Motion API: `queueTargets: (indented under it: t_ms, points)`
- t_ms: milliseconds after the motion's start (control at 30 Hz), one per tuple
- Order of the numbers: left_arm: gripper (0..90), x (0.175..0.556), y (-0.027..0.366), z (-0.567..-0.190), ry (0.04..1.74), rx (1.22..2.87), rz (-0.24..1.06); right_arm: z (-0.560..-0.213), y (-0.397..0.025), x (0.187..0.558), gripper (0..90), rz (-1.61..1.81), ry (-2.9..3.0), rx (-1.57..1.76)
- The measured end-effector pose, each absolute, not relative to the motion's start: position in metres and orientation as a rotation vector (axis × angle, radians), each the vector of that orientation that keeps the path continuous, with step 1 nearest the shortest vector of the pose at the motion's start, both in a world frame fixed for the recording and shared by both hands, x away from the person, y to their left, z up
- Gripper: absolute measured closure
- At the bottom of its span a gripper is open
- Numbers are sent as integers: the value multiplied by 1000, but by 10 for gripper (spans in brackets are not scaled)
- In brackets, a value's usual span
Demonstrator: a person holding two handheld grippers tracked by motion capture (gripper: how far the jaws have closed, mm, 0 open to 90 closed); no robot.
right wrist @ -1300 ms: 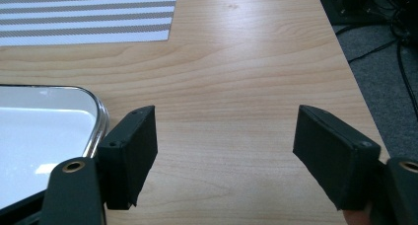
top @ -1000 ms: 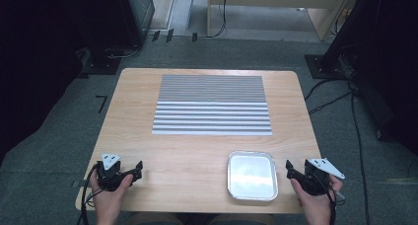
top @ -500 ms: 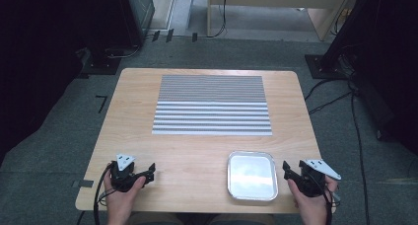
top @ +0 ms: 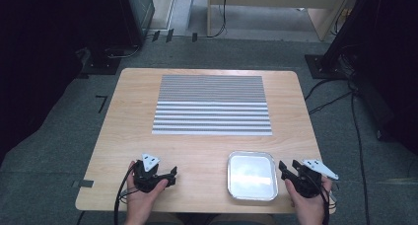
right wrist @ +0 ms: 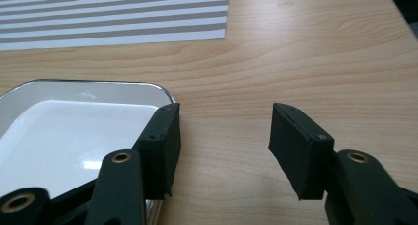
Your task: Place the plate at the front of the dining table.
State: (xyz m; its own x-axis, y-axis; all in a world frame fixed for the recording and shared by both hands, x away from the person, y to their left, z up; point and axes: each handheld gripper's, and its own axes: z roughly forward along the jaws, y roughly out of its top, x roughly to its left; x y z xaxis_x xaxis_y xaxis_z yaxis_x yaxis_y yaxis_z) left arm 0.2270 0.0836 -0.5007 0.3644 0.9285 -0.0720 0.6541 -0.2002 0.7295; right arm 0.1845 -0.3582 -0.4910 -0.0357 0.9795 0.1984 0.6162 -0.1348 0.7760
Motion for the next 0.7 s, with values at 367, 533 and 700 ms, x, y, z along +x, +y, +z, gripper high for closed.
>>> queueTargets:
  t_ms: [367, 533, 700]
  points:
    - [116, 227, 30, -498, 1306, 1952, 446, -490, -354, 183, 462, 1032, 1686, 1779]
    - [120, 227, 16, -495, 1283, 1954, 442, -489, -354, 182, 471, 1028, 1678, 1781]
    - [130, 226, 0, -494, 1260, 1967, 423, -489, -351, 182, 497, 1005, 1679, 1783]
